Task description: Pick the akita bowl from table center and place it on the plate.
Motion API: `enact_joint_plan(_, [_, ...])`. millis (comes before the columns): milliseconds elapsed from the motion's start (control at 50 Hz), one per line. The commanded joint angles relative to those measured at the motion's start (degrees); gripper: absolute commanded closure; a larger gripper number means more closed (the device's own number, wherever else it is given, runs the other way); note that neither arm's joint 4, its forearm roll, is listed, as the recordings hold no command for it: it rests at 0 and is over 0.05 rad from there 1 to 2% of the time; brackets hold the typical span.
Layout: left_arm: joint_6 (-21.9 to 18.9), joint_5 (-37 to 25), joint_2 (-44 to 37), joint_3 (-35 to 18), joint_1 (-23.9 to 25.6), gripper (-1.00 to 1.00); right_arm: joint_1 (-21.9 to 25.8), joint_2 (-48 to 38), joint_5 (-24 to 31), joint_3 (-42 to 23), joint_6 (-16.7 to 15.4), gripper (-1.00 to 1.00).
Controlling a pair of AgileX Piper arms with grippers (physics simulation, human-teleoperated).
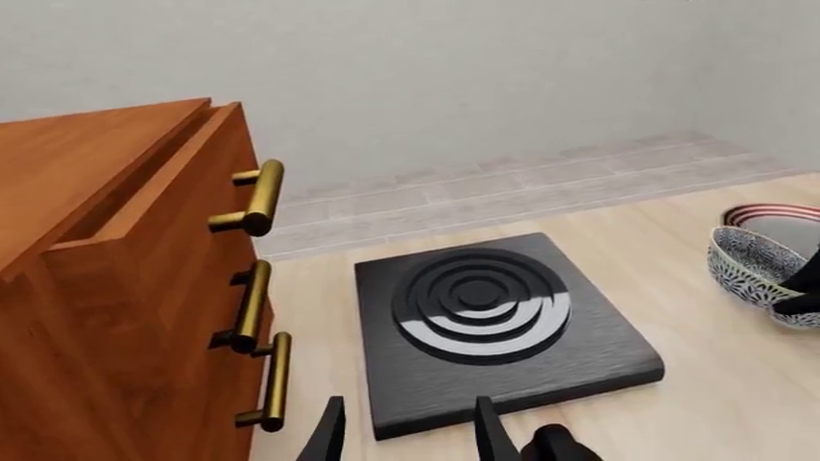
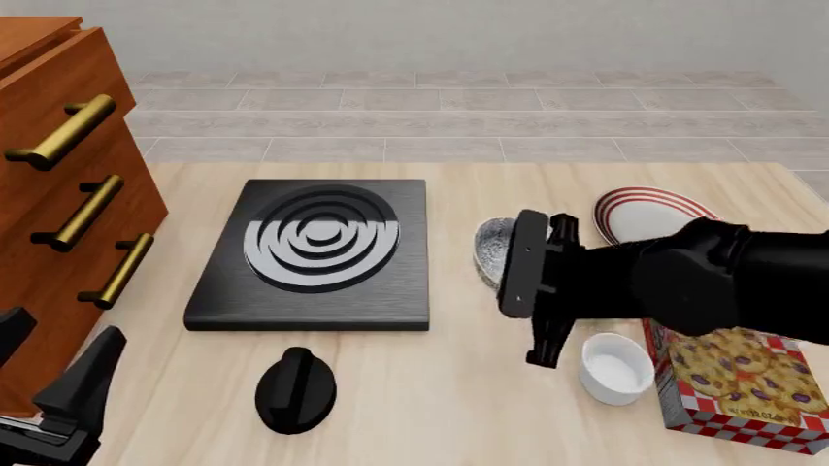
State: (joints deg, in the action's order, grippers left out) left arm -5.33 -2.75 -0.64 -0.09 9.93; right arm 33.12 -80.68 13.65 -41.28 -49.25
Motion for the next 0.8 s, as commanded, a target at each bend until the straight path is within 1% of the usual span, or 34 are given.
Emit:
enact_joint_plan(20, [0.57, -0.25, 0.43, 0.06, 0.44, -1.0, -3.57, 2.01, 2.9, -6.19, 5.02, 1.0])
enact_joint_plan(60, [0.63, -0.27, 0.44, 0.05, 0.54, -1.0, -4.01, 2.13, 2.76, -6.11, 4.02, 1.0])
enact_joint_plan(100, [0.62, -0.33, 0.46, 0.06, 0.73, -1.0, -4.23, 2.0, 3.19, -7.38, 5.76, 1.0])
enact_joint_plan(140, [0.68, -0.38, 0.46, 0.06, 0.84, -1.0, -3.9, 2.0, 3.89, -8.27, 6.79, 1.0])
enact_joint_plan(220, [0.65, -0.45, 0.46, 0.07, 0.93, -1.0, -4.18, 1.71, 3.88, -8.44, 6.94, 1.0])
enact_joint_plan(260, [0.53, -0.5, 0.47, 0.07, 1.06, -1.0, -5.55, 0.95, 3.65, -9.18, 7.61, 1.0])
enact_joint_plan(340, [0.43, -0.55, 0.46, 0.07, 1.21, -1.0, -6.16, 0.22, 3.3, -9.28, 8.19, 1.0])
enact_joint_plan(380, [0.46, -0.6, 0.5, 0.07, 1.26, -1.0, -8.95, -1.17, 3.02, -10.1, 8.83, 1.0])
enact_joint_plan(400, [0.42, -0.64, 0.52, 0.08, 1.24, -1.0, -8.81, -1.0, 2.9, -10.25, 9.03, 1.0])
enact_joint_plan(420, [0.44, -0.64, 0.52, 0.08, 1.2, -1.0, -9.61, -1.3, 2.98, -10.67, 9.45, 1.0])
enact_joint_plan(440, [0.46, -0.64, 0.52, 0.08, 1.16, -1.0, -10.68, -1.49, 2.38, -10.77, 9.16, 1.0])
enact_joint_plan(500, [0.5, -0.64, 0.51, 0.08, 1.09, -1.0, -10.2, -1.54, 2.17, -10.62, 9.14, 1.0])
enact_joint_plan(520, [0.38, -0.65, 0.51, 0.08, 1.12, -1.0, -10.23, -1.59, 2.39, -10.6, 9.43, 1.0])
enact_joint_plan(560, [0.43, -0.69, 0.51, 0.08, 1.17, -1.0, -11.05, -1.63, 2.44, -12.01, 11.54, 1.0])
enact_joint_plan(580, [0.39, -0.7, 0.51, 0.08, 1.22, -1.0, -11.38, -1.77, 2.62, -12.39, 11.95, 1.0])
enact_joint_plan(660, [0.19, -0.8, 0.52, 0.08, 1.34, -1.0, -12.08, -2.18, 2.42, -11.26, 11.2, 1.0])
enact_joint_plan(700, [0.17, -0.81, 0.53, 0.08, 1.4, -1.0, -13.42, -2.6, 2.2, -12.14, 12.59, 1.0])
enact_joint_plan(720, [0.15, -0.86, 0.53, 0.08, 1.45, -1.0, -15.16, -3.19, 1.97, -12.43, 12.11, 1.0])
enact_joint_plan(740, [0.06, -0.88, 0.53, 0.08, 1.52, -1.0, -14.95, -3.2, 2.13, -12.75, 12.88, 1.0])
enact_joint_plan(760, [0.07, -0.9, 0.53, 0.08, 1.56, -1.0, -15.17, -3.13, 1.85, -12.42, 12.26, 1.0])
enact_joint_plan(800, [0.05, -0.89, 0.53, 0.08, 1.63, -1.0, -16.36, -3.32, 1.9, -12.86, 12.87, 1.0])
